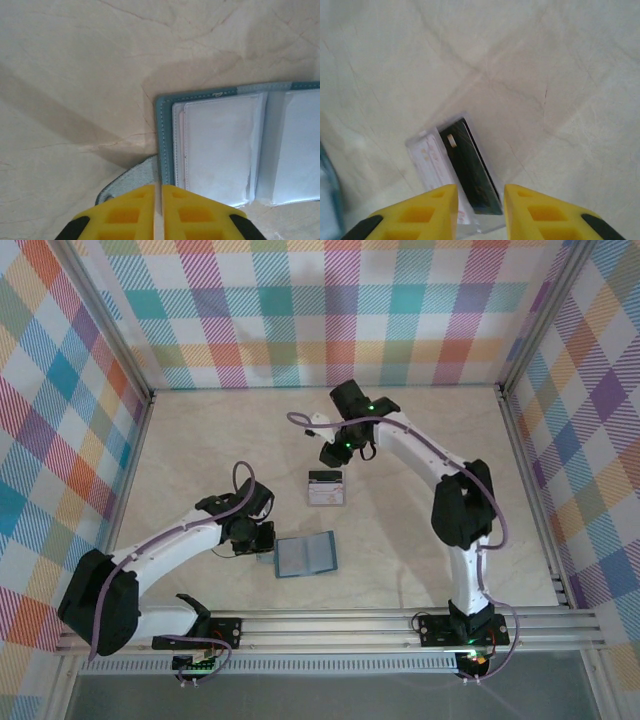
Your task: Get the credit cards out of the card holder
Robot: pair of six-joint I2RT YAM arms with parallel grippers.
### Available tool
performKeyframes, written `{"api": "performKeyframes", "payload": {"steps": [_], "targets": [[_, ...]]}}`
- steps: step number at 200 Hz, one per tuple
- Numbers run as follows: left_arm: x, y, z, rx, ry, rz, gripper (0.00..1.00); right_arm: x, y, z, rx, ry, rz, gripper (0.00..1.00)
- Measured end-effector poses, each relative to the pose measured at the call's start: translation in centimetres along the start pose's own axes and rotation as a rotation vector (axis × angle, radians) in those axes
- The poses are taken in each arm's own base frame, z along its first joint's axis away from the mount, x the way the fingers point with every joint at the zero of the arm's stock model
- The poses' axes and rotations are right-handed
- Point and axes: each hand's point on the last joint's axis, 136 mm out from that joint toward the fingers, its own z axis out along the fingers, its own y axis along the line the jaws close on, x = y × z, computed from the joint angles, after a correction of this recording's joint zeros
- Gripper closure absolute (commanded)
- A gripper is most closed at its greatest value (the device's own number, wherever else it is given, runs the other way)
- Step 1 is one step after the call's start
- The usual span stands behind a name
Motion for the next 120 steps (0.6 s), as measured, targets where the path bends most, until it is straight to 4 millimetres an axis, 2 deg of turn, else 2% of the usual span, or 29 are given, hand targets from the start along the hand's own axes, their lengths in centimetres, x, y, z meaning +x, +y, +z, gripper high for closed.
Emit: {"api": "performKeyframes", "payload": {"steps": [22, 44, 76, 120], "targets": [[0.1, -0.3, 0.4, 0.014, 0.019, -0.001, 0.9, -0.6, 1.4, -1.3, -0.011, -0.074, 0.152, 0.7], [0.2, -0.5, 0.5, 0.025, 0.02, 0.003, 0.91, -0.6, 3.1, -1.5, -0.041, -0.112, 0.312, 0.73], [0.8, 0.4, 1.9, -0.004, 0.056, 0.01, 0.93, 0.0, 6.7, 0.0, -0.143, -0.096, 0.551, 0.79], [1.2, 0.7, 3.6, -0.018, 0.1, 0.002, 0.94, 2.9, 11.4, 2.0, -0.252, 0.011, 0.786, 0.79]]}}
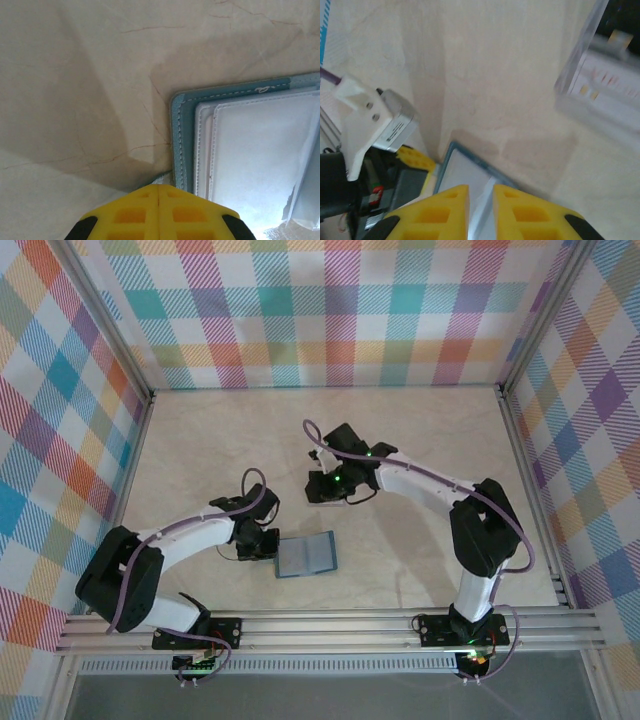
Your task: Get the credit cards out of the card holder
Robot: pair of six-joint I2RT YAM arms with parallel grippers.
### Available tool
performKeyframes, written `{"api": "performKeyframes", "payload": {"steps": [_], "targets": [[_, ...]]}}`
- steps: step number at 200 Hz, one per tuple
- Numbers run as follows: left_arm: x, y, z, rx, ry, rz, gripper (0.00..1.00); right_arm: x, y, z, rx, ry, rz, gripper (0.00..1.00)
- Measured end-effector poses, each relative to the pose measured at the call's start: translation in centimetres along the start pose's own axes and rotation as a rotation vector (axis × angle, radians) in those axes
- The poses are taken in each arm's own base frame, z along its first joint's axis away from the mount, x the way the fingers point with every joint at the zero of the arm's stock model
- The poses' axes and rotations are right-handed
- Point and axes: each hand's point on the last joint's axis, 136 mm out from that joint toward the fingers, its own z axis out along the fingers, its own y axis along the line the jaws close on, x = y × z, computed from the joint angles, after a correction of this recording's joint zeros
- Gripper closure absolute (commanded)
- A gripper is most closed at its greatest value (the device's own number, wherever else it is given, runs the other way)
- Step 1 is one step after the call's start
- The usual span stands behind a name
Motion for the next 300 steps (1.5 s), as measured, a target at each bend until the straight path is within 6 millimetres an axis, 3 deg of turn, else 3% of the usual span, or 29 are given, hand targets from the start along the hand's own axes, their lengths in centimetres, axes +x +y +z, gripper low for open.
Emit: {"api": "performKeyframes", "payload": {"steps": [71, 137, 177, 231, 300], "targets": [[0.0, 0.0, 0.7, 0.005, 0.023, 0.013, 0.95, 4.1, 1.1, 1.9, -0.046, 0.119, 0.183, 0.8], [0.3, -0.2, 0.8, 0.066, 0.007, 0.003, 0.95, 9.4, 3.9, 4.1, -0.087, 0.246, 0.245, 0.86], [0.5, -0.8, 0.9, 0.116, -0.005, 0.008, 0.95, 10.7, 5.6, 5.2, -0.105, 0.279, 0.254, 0.9], [0.5, -1.0, 0.9, 0.135, -0.011, 0.011, 0.95, 12.0, 5.1, 8.4, -0.063, 0.343, 0.286, 0.91], [0.5, -1.0, 0.9, 0.145, -0.021, 0.007, 0.95, 11.7, 4.5, 10.4, -0.002, 0.341, 0.297, 0.8]]}}
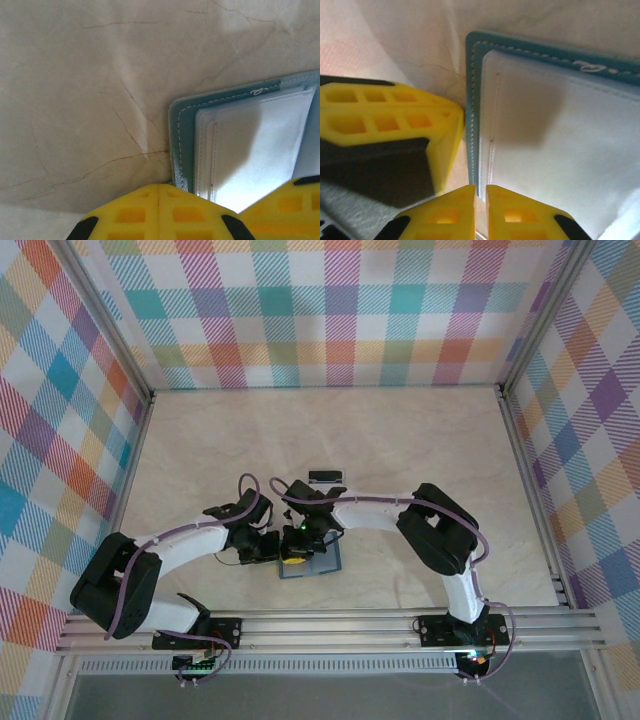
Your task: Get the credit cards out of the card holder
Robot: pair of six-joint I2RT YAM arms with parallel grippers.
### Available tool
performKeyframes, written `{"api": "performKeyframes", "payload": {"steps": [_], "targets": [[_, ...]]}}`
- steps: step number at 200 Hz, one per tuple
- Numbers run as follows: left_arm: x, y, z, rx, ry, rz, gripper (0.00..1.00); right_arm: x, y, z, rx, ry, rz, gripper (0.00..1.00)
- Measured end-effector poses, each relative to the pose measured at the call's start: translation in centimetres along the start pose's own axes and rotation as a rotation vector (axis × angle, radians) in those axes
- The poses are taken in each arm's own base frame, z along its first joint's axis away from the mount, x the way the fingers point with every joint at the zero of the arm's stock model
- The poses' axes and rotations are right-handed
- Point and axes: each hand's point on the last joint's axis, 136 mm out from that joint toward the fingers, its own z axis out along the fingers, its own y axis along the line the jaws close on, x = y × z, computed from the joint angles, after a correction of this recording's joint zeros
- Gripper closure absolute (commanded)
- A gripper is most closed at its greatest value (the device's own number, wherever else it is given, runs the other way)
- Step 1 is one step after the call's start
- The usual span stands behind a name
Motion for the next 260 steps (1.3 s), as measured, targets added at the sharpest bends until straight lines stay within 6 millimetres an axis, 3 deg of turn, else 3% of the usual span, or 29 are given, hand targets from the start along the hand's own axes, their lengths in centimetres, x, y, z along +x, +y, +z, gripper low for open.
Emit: {"api": "performKeyframes", "payload": {"steps": [98, 172, 260], "targets": [[0.3, -0.5, 0.1, 0.03, 0.014, -0.005, 0.95, 0.1, -2.9, -1.5, 0.259, -0.052, 0.019, 0.53], [0.6, -0.7, 0.2, 0.048, 0.03, -0.005, 0.95, -0.4, -4.6, -4.8, 0.495, -0.137, 0.002, 0.34], [0.6, -0.8, 0.3, 0.048, 0.035, -0.006, 0.95, 0.2, -8.2, -6.4, 0.672, -0.152, 0.017, 0.28]]}}
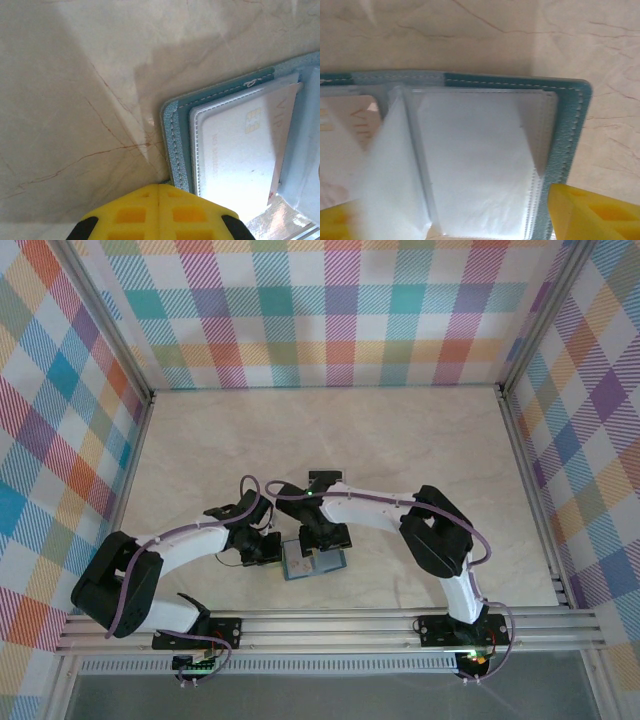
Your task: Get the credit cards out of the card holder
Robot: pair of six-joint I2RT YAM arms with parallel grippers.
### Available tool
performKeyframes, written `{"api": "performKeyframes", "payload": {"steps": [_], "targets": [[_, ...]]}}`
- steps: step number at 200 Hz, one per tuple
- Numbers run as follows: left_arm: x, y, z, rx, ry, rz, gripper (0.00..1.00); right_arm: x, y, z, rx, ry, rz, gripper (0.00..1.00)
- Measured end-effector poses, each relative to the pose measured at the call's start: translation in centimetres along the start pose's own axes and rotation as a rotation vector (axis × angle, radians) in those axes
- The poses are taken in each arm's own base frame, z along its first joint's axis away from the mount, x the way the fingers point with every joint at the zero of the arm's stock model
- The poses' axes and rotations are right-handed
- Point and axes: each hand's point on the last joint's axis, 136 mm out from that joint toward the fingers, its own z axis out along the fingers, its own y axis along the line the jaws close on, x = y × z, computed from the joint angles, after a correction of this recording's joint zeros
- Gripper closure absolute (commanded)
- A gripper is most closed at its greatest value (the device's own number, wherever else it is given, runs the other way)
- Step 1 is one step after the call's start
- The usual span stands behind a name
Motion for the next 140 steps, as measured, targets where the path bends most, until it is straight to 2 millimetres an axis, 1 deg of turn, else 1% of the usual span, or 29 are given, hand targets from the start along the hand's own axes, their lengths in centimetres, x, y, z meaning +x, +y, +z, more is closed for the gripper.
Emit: {"api": "performKeyframes", "payload": {"steps": [18, 48, 76, 98, 119, 140], "targets": [[0.0, -0.1, 0.0, 0.001, 0.008, -0.001, 0.95, 0.5, -1.2, 0.4, 0.022, 0.01, 0.011, 0.28], [0.1, -0.3, 0.1, -0.008, 0.022, 0.002, 0.95, 1.4, -2.7, 1.2, 0.009, 0.032, 0.035, 0.36], [0.5, -0.9, 0.3, -0.024, 0.04, 0.031, 0.95, 2.0, -2.8, 2.2, -0.07, 0.058, 0.065, 0.48], [1.0, -1.1, 0.2, -0.049, 0.052, 0.046, 0.95, 2.4, -2.6, 2.1, -0.137, 0.055, 0.08, 0.61], [1.1, -1.3, 0.0, -0.069, 0.05, 0.044, 0.95, 3.1, -2.8, 2.2, -0.159, 0.065, 0.081, 0.63], [1.1, -1.7, -0.4, -0.079, 0.038, 0.044, 0.95, 3.6, -2.9, 2.2, -0.177, 0.071, 0.083, 0.63]]}}
